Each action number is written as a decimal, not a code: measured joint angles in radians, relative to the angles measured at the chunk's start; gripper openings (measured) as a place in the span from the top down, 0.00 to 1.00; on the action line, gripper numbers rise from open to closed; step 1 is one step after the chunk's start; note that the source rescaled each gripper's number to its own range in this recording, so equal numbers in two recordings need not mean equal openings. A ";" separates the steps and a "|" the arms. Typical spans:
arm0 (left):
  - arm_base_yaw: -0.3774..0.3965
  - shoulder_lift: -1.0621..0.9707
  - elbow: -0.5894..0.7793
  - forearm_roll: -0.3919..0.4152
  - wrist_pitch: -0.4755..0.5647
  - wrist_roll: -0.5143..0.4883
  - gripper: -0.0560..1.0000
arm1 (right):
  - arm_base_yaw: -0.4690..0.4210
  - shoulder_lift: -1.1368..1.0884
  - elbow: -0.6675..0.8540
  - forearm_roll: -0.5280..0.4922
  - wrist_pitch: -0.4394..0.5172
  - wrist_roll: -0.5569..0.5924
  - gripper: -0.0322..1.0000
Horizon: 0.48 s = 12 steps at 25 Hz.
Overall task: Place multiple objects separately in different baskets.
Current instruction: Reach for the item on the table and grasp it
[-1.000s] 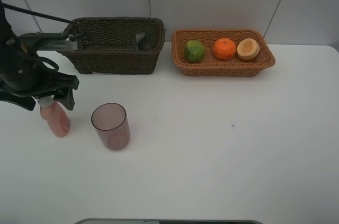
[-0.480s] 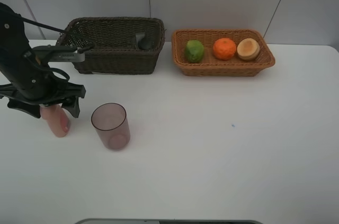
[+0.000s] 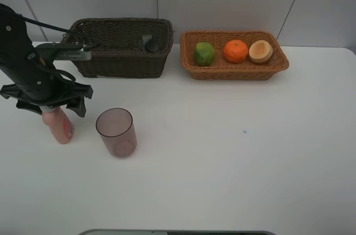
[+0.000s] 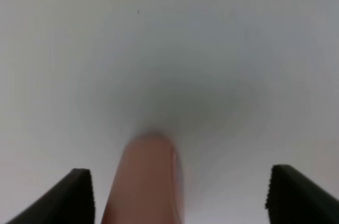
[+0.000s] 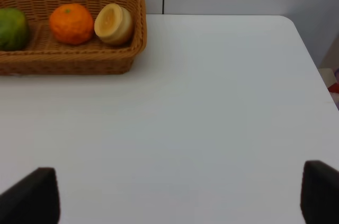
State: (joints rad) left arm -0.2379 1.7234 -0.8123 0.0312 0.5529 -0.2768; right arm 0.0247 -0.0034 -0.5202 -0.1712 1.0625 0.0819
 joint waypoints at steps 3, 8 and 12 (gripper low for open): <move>0.000 0.017 0.000 0.003 -0.001 0.001 0.46 | 0.000 0.000 0.000 0.000 0.000 0.000 0.08; 0.000 0.023 0.000 0.003 0.000 0.001 0.58 | 0.000 0.000 0.000 0.000 0.000 0.000 0.08; 0.000 0.023 0.000 0.003 0.000 0.001 0.58 | 0.000 0.000 0.000 0.000 0.000 0.000 0.08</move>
State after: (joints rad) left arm -0.2379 1.7460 -0.8123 0.0345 0.5525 -0.2758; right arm 0.0247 -0.0034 -0.5202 -0.1712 1.0625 0.0819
